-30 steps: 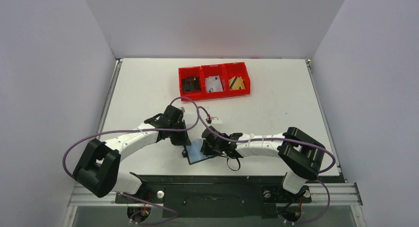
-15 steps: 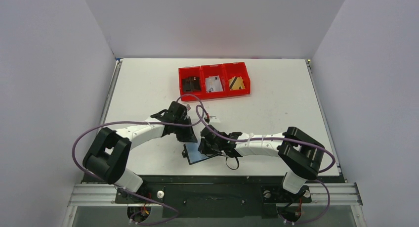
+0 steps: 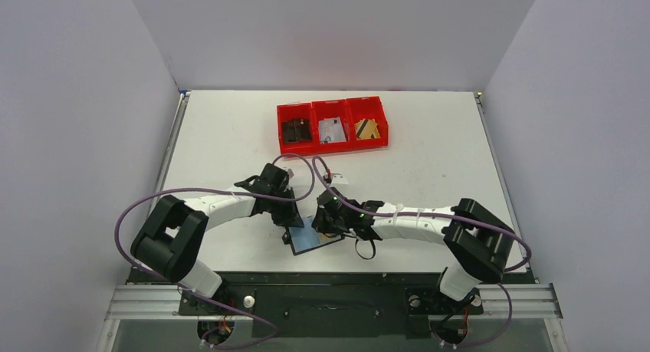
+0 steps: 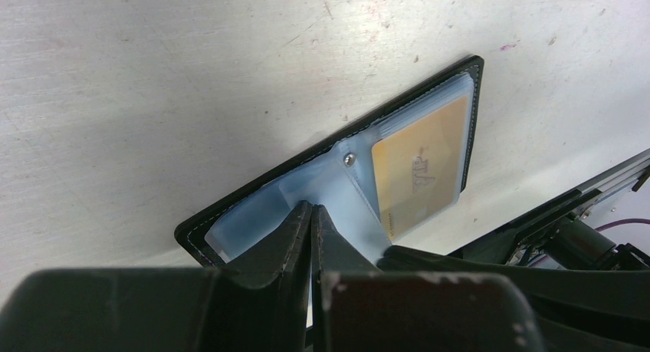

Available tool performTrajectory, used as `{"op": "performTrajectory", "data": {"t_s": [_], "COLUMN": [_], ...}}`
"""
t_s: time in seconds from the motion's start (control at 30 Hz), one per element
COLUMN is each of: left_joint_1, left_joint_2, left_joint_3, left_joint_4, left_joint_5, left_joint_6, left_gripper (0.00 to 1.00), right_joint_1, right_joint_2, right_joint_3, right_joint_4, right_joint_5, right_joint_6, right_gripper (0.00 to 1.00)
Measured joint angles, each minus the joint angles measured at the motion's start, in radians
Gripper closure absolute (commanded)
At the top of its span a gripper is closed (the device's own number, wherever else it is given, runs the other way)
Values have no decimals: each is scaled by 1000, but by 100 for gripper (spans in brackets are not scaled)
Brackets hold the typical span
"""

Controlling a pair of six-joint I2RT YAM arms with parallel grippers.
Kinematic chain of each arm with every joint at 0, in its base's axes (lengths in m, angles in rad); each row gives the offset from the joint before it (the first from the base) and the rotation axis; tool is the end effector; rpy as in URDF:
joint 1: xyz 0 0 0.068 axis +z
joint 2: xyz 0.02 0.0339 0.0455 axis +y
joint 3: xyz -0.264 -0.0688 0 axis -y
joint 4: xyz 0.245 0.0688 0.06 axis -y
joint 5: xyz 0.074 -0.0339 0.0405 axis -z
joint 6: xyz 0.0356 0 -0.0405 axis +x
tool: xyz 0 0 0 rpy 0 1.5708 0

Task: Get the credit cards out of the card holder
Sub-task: Remove the credit card from the card holder.

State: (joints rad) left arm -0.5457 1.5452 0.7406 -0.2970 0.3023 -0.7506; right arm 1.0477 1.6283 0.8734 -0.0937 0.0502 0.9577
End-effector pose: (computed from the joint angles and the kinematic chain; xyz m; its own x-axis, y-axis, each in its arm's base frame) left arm 0.2297 -0.1519 0.1462 -0.9740 -0.1704 -0.1495 -0.0735 0.8614 -0.5026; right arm 0.1650 0.2825 0.1707 -0.9097 0.0575 -0.4112 -0.1817 0.8353 0.5190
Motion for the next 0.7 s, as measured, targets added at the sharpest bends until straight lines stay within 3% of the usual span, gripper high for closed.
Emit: {"op": "performTrajectory", "data": {"t_s": [0.27,0.7], "left_joint_1": [5,28], "left_joint_2": [-19,-188], "left_joint_3": [-12,-12], "left_joint_4": [1,-88], "left_joint_5": [0,-51], "left_joint_6": [0,1], "left_gripper": [100,100], "right_joint_1": [-79,-4], "right_joint_2": [-63,46], "right_joint_3": [-15,24], "right_joint_4": [-2,-19], "right_joint_5": [0,-40], "right_joint_6": [-3,-4], "right_gripper": [98,98]}}
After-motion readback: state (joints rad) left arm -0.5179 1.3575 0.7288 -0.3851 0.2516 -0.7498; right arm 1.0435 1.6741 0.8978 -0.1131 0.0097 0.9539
